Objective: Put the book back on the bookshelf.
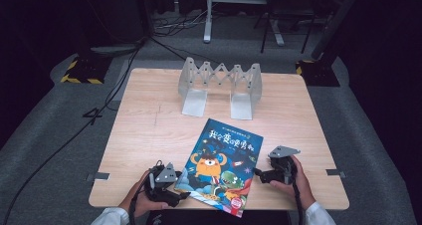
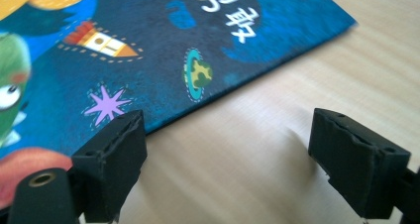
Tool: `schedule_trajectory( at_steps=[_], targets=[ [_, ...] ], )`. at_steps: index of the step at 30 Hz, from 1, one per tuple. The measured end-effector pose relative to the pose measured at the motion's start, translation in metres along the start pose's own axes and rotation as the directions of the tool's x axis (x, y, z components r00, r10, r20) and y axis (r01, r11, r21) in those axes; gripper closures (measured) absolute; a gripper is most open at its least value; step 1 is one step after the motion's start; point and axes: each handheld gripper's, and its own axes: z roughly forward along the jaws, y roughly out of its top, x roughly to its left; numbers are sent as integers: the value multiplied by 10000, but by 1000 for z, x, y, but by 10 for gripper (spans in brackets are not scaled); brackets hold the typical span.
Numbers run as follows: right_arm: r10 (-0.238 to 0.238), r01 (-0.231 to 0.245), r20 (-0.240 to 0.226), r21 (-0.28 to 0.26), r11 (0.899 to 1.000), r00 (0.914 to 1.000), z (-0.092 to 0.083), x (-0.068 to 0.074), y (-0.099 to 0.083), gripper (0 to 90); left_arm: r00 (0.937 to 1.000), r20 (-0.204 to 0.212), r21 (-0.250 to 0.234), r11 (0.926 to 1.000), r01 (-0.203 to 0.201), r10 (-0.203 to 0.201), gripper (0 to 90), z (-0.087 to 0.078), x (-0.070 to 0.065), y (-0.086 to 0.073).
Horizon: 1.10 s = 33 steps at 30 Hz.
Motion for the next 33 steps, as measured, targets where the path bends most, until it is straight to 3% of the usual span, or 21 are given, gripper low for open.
schedule_trajectory(
  at_steps=[7,11,13,15,17,19,23,30,31,33],
  targets=[
    [428,-423,235,-235,9988,9988,13,-21,12,208,9994,353,-13,10000,-2,2,291,6,-6,7],
    [490,-474,593,-279,9985,9970,13,-23,14,285,9982,601,-110,9999,77,-70,353,11,-9,11],
    [243,-232,480,-232,9995,9986,7,-20,10,290,9982,593,-172,9998,73,-62,380,13,-10,13],
    [-100,102,86,-204,9997,9999,0,-17,1,269,9983,590,-177,9998,47,-37,388,14,-11,14],
    [-163,159,-325,-111,9998,9993,-7,-17,-7,242,9982,606,-172,9998,-28,38,394,17,-14,16],
    [-269,268,-402,-48,9996,9988,-13,-15,-13,237,9978,649,-166,9998,-80,91,394,20,-16,19],
    [-339,356,-467,355,9987,9983,-28,-10,-26,194,9983,357,-44,9989,-467,468,327,24,-27,21],
    [-959,1042,-968,842,9910,9907,-44,4,-38,154,9994,-319,232,9997,-83,90,241,9,-19,9],
    [-1057,1161,-1072,957,9886,9886,-45,6,-38,156,9969,-784,248,9997,-68,87,236,4,-14,3],
    [-1302,1445,-1233,1158,9827,9838,-48,12,-39,164,9951,-982,241,9996,121,-97,224,1,-8,0]
  ],
)
